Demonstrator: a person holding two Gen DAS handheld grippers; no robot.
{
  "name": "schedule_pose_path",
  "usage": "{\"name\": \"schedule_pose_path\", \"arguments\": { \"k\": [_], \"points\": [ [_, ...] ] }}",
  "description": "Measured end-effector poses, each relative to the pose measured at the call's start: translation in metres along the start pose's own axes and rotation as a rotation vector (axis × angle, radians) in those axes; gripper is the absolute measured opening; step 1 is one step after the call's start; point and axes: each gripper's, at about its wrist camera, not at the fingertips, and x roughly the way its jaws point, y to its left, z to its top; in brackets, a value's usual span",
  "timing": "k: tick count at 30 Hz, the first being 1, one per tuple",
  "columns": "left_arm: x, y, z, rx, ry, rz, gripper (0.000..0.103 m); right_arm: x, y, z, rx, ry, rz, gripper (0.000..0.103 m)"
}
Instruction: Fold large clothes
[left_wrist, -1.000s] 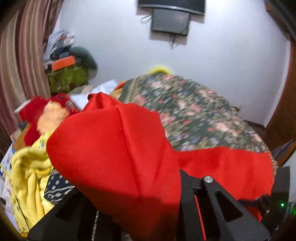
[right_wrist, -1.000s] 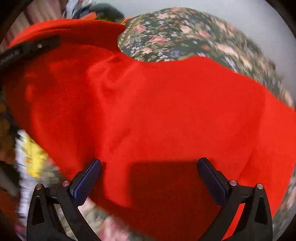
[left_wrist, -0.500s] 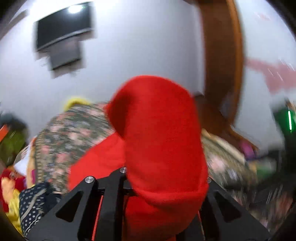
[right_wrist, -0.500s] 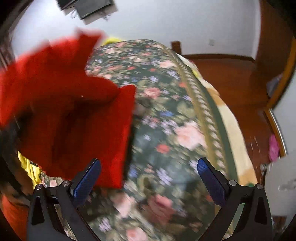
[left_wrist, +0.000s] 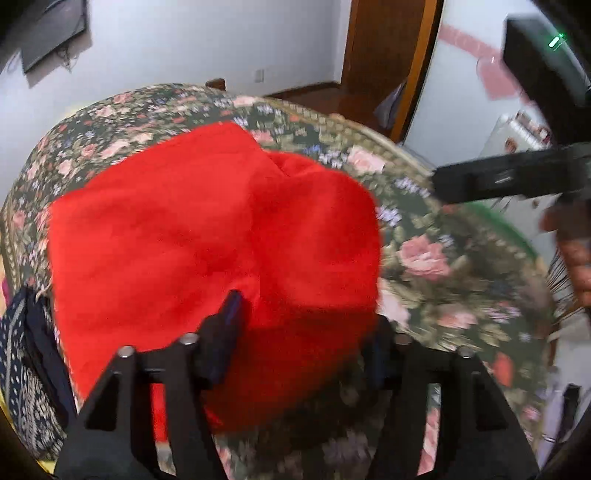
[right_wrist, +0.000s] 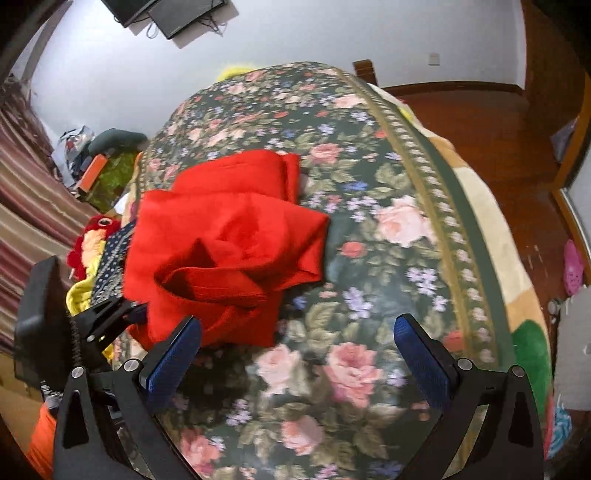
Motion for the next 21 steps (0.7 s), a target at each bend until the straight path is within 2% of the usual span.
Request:
{"name": "schedule_pose_path", "arguments": {
  "k": [2, 4, 5, 8, 10, 13, 15, 17, 21],
  "points": [
    [-0.023, 0.011, -0.005, -0.029, -0.040, -0.011, 0.078, 0.005, 0.011, 0.002, -0.008, 0.003, 0.024, 0.103],
    [-0.040, 0.023, -0.012, -0.057, -0.085, 0.014, 0.087, 0.014, 0.021, 0.003, -0.008, 0.016, 0.043, 0.103],
    [-0.053, 0.034, -0.015, -0.085, -0.120, 0.047, 0.090, 0.018, 0.025, 0.003, -0.006, 0.022, 0.047, 0.103],
    [-0.066, 0.064, -0.019, -0.147, -0.162, 0.113, 0.094, 0.034, 0.041, 0.004, -0.007, 0.037, 0.078, 0.103],
    [-0.059, 0.085, -0.023, -0.182, -0.134, 0.198, 0.094, 0.050, 0.052, 0.003, -0.019, 0.058, 0.081, 0.103],
    [-0.030, 0.109, -0.036, -0.221, -0.023, 0.273, 0.094, 0.078, 0.059, -0.003, -0.058, 0.118, 0.028, 0.103],
    [-0.009, 0.119, -0.051, -0.256, 0.046, 0.260, 0.094, 0.090, 0.055, -0.011, -0.081, 0.156, -0.022, 0.103],
    [-0.004, 0.124, -0.063, -0.299, 0.030, 0.211, 0.095, 0.098, 0.043, -0.021, -0.089, 0.188, -0.053, 0.103],
    [-0.004, 0.131, -0.075, -0.376, 0.016, 0.137, 0.095, 0.088, 0.022, -0.033, -0.084, 0.190, -0.037, 0.103]
  ]
}}
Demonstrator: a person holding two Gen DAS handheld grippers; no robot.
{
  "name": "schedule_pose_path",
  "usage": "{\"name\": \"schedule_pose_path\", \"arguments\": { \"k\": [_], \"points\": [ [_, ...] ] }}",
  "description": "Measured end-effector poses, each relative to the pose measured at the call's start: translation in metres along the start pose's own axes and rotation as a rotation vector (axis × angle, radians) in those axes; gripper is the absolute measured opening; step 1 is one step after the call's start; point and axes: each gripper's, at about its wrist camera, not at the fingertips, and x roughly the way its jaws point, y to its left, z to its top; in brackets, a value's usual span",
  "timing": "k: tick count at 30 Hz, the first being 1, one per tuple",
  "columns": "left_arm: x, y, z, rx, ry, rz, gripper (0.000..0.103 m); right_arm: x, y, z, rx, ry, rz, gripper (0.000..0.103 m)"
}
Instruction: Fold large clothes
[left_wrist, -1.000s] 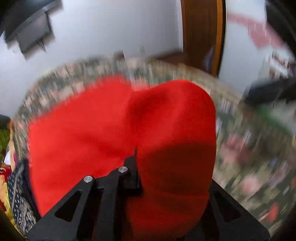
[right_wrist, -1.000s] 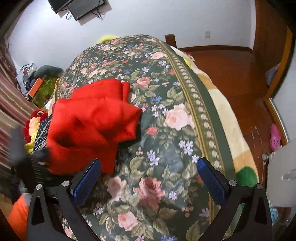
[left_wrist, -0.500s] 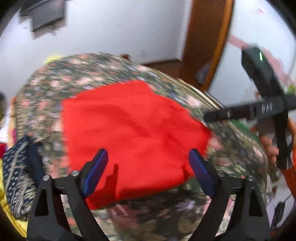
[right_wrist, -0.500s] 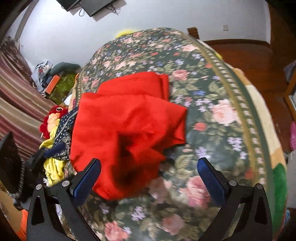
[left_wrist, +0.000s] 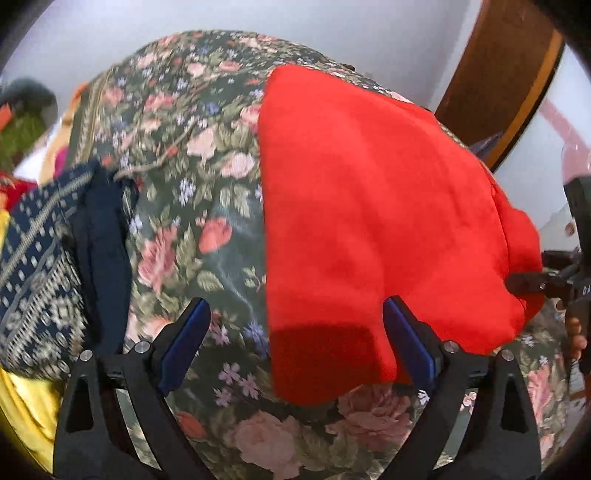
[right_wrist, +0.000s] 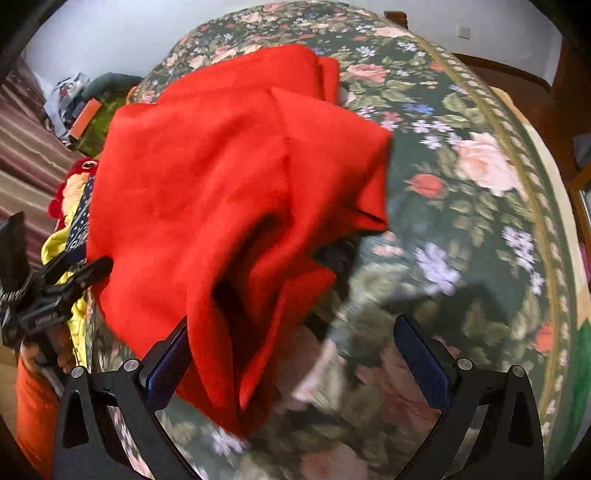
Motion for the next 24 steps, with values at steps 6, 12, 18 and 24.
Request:
{"name": "schedule_pose_path", "arguments": {
  "k": [6, 12, 18, 24],
  "points": [
    [-0.012, -0.002, 0.004, 0.036, -0.002, -0.013, 0.095, -0.024, -0.005, 0.003, -0.022, -0.056, -0.016, 0.103],
    [-0.006, 0.018, 0.040, -0.042, 0.002, -0.098, 0.095, -0.011, -0.002, 0.029, 0.021, -0.092, 0.151, 0.103],
    [0.044, 0.038, 0.067, -0.158, 0.122, -0.289, 0.095, 0.027, -0.008, 0.056, 0.065, -0.055, 0.277, 0.098],
    [0.066, 0.038, 0.091, -0.172, 0.114, -0.413, 0.095, 0.040, -0.006, 0.084, 0.055, -0.067, 0.386, 0.087]
  ]
}}
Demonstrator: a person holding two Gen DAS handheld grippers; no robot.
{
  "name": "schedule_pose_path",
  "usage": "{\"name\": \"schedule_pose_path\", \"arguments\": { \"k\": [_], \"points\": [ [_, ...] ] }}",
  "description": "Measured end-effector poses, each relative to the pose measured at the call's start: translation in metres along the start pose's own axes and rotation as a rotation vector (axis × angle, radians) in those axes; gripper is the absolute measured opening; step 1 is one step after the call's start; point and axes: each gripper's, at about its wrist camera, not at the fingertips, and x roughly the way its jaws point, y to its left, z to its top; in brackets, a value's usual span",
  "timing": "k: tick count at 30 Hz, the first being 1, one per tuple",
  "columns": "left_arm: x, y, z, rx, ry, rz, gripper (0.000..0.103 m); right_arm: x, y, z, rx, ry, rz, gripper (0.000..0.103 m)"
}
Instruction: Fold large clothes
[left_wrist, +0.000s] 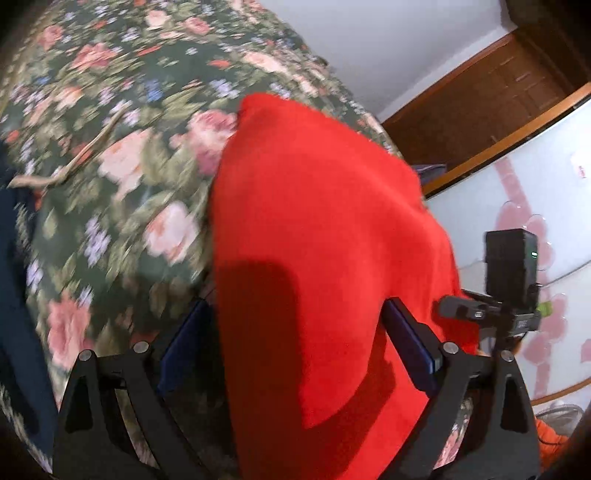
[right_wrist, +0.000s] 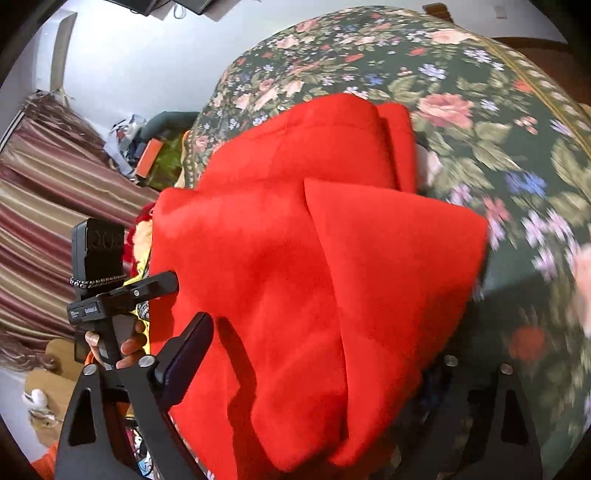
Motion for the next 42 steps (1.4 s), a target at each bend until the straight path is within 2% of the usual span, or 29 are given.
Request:
{"name": "schedule_pose_path", "arguments": {
  "k": [1, 2, 3, 4, 6, 8, 11, 14, 19, 23, 27, 31, 35, 42],
  "points": [
    [0.001, -0.001, 0.002, 0.000, -0.003, -0.005, 0.090, 0.003, 0.002, 0.004, -0.010, -0.003, -0.004, 0.084],
    [0.004, -0.004, 0.005, 0.003, -0.007, -0.019, 0.084, 0.004, 0.003, 0.006, -0.020, -0.006, -0.012, 0.074],
    [0.006, -0.007, 0.006, 0.008, -0.012, -0.004, 0.082, 0.004, 0.004, 0.007, -0.025, -0.007, -0.018, 0.062],
    [0.006, -0.010, 0.006, 0.020, -0.019, 0.016, 0.077, 0.005, 0.005, 0.009, -0.030, -0.005, -0.020, 0.057],
    [0.004, -0.014, 0.003, 0.051, -0.036, 0.055, 0.066, 0.007, 0.007, 0.011, -0.029, -0.004, -0.008, 0.038],
    [-0.003, -0.019, -0.002, 0.068, -0.065, 0.059, 0.048, 0.003, 0.015, 0.010, -0.046, -0.023, -0.004, 0.031],
    [-0.030, -0.036, -0.013, 0.119, -0.127, 0.035, 0.032, -0.009, 0.042, 0.009, -0.118, -0.062, -0.027, 0.023],
    [-0.056, -0.057, -0.021, 0.174, -0.175, 0.068, 0.029, -0.024, 0.075, 0.009, -0.165, -0.082, -0.024, 0.022],
    [-0.130, -0.078, -0.034, 0.202, -0.289, 0.078, 0.028, -0.048, 0.132, 0.005, -0.241, -0.126, -0.037, 0.021],
    [-0.190, -0.079, -0.042, 0.213, -0.371, 0.105, 0.028, -0.059, 0.187, 0.004, -0.305, -0.168, 0.001, 0.021],
    [-0.242, -0.061, -0.049, 0.194, -0.443, 0.141, 0.028, -0.048, 0.247, 0.003, -0.393, -0.196, 0.005, 0.021],
    [-0.277, -0.021, -0.049, 0.133, -0.479, 0.170, 0.028, -0.015, 0.290, 0.011, -0.424, -0.184, 0.045, 0.021],
    [-0.295, 0.031, -0.048, 0.063, -0.484, 0.204, 0.028, 0.043, 0.318, 0.022, -0.422, -0.137, 0.086, 0.021],
    [-0.289, 0.135, -0.052, -0.094, -0.424, 0.240, 0.028, 0.170, 0.322, 0.040, -0.369, 0.017, 0.136, 0.021]
  ]
}}
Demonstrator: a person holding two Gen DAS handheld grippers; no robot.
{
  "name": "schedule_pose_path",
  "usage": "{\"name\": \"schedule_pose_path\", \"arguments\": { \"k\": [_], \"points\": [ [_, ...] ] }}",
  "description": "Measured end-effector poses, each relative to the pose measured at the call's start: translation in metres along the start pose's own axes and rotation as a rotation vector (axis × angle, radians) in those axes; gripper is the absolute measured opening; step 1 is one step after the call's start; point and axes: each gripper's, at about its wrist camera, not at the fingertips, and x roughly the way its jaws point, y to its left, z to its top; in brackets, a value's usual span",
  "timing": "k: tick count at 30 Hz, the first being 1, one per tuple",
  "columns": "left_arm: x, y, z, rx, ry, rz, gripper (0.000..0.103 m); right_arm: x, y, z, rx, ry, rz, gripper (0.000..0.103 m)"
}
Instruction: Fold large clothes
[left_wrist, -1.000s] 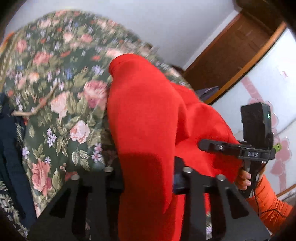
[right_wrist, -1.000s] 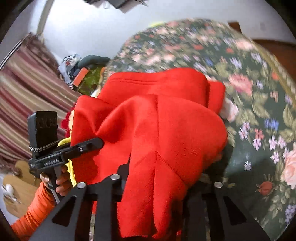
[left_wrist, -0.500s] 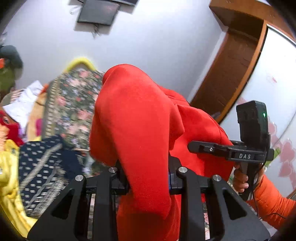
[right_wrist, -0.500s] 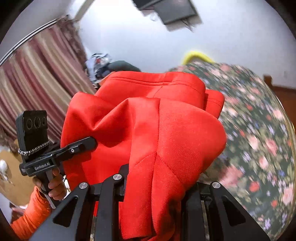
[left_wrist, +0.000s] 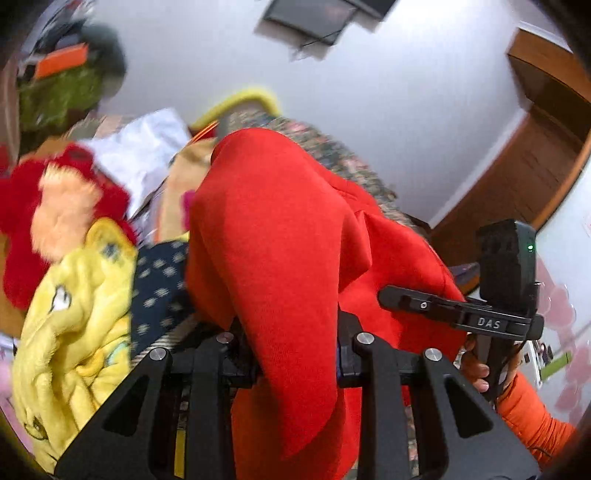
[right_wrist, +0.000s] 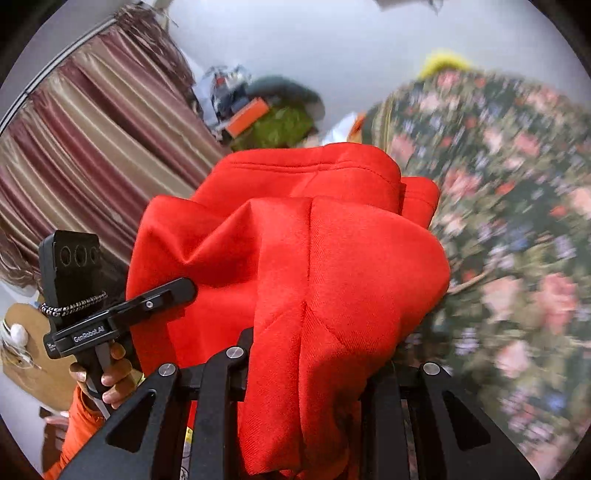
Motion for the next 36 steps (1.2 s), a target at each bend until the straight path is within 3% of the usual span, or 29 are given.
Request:
{"name": "schedule_pose_path", "arguments": {
  "k": [4, 7, 11, 16, 19, 23, 25, 27, 29, 34, 36],
  "points": [
    [0.031, 0.053, -0.006, -0.042, 0.064, 0.074, 0.030, 0.066, -0.021, 0.001, 0.048, 0.082, 0.010, 0.021],
    [0.052, 0.089, -0.013, -0.117, 0.106, 0.113, 0.038, 0.101, -0.035, -0.004, 0.085, 0.123, -0.014, 0.023],
    [0.063, 0.125, -0.023, -0.213, 0.086, 0.125, 0.048, 0.106, -0.045, -0.004, 0.060, 0.138, -0.069, 0.047],
    [0.059, 0.132, -0.029, -0.262, 0.079, 0.145, 0.056, 0.075, -0.068, 0.001, 0.018, 0.127, -0.244, 0.051],
    [0.047, 0.117, -0.028, -0.234, 0.068, 0.202, 0.058, 0.045, -0.072, -0.004, -0.009, 0.106, -0.320, 0.051],
    [0.015, 0.099, -0.029, -0.201, 0.000, 0.208, 0.062, 0.017, -0.051, -0.007, -0.028, 0.059, -0.239, 0.052],
    [0.003, 0.085, -0.032, -0.137, -0.017, 0.258, 0.067, 0.013, -0.031, -0.010, -0.069, 0.039, -0.219, 0.055],
    [-0.001, 0.070, -0.039, -0.059, -0.014, 0.302, 0.074, 0.018, -0.007, -0.014, -0.133, 0.022, -0.220, 0.077],
    [-0.001, 0.058, -0.050, 0.010, 0.004, 0.324, 0.084, 0.029, 0.014, -0.022, -0.186, 0.000, -0.229, 0.090],
    [0.014, 0.053, -0.085, 0.098, 0.101, 0.451, 0.088, 0.071, 0.014, -0.043, -0.208, 0.089, -0.319, 0.090],
    [0.010, 0.062, -0.098, 0.082, 0.097, 0.444, 0.091, 0.082, -0.002, -0.052, -0.185, 0.141, -0.346, 0.090]
  ]
}}
